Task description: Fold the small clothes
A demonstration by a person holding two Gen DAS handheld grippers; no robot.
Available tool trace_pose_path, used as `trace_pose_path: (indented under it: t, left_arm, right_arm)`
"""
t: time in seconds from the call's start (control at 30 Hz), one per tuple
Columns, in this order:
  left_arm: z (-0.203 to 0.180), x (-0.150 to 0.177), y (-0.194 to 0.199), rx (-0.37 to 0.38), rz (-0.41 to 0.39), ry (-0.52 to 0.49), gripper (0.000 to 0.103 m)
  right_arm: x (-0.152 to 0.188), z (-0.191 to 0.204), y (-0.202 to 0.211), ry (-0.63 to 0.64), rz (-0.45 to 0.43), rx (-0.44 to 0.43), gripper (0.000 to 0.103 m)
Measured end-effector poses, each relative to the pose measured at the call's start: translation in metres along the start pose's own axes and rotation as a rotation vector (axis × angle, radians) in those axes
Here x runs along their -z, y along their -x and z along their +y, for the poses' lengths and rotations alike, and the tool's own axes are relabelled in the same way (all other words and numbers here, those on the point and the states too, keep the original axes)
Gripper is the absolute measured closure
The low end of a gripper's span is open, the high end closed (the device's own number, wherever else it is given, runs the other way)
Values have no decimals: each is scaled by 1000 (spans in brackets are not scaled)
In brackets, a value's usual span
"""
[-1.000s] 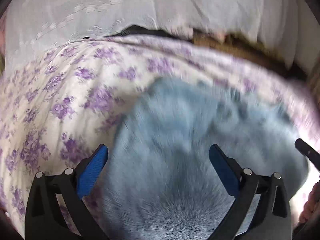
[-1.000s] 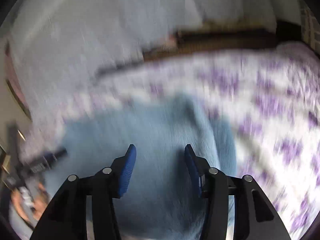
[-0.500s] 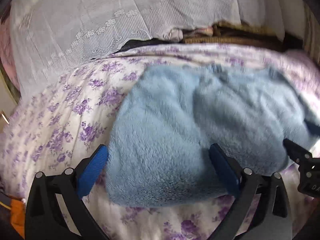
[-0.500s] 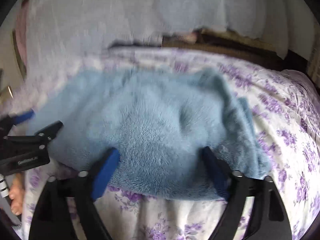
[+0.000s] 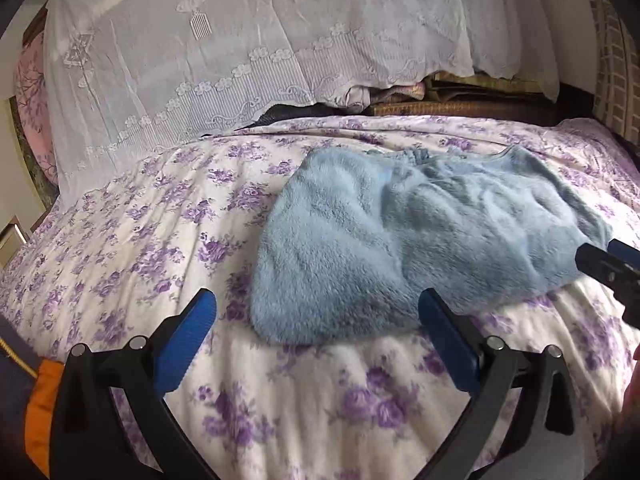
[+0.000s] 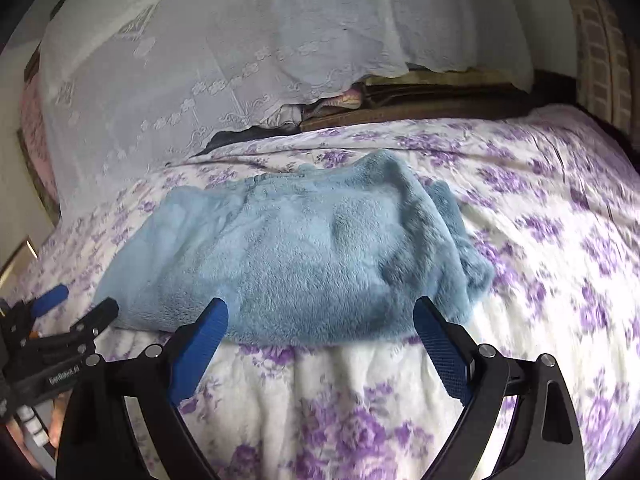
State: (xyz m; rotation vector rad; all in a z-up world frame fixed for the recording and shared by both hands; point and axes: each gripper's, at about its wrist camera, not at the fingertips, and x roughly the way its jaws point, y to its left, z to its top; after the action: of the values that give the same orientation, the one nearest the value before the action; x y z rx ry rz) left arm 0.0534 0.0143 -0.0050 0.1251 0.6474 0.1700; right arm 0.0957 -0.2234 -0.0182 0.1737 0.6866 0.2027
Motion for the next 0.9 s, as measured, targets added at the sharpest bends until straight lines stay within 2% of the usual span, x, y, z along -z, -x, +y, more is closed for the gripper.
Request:
trace_pose_path:
  t: [0.13, 0.27, 0.43, 0.53, 0.6, 0.7, 0.77, 0.8, 0.83, 0.9]
  left_arm:
    - [1, 4, 12, 4, -13, 6, 5]
    - [-2, 5, 17, 11, -21, -5, 5]
    - [-3, 1, -5, 25, 71, -20, 4]
    - [14, -11, -25, 67, 128, 47, 4]
    - [25, -19, -38, 61, 139, 93, 4]
    - [33, -23, -62, 46, 165, 122, 4]
    - [34, -17, -85, 65, 229, 126, 4]
    - [36, -12, -95, 89, 262, 141, 4]
    - [43, -11, -97, 118, 272, 179, 4]
    - [60, -11, -94, 189, 292, 264, 4]
  right_arm:
    - [4, 2, 11, -25, -13, -26, 9]
    - [5, 10, 17, 2, -15, -41, 8]
    - [2, 7, 17, -1, 0, -16, 7]
    - [-2, -13, 14, -87, 10, -43, 7]
    - [-4, -28, 10, -149, 18, -43, 7]
    - [-7, -46, 1, -201, 22, -6, 7]
    - [-6, -52, -16, -195, 75, 44, 7]
    - [-2, -55, -33, -198, 152, 76, 6]
    - [0, -58, -41, -201, 178, 77, 5]
    - [-2, -51, -33, -170, 137, 82, 5]
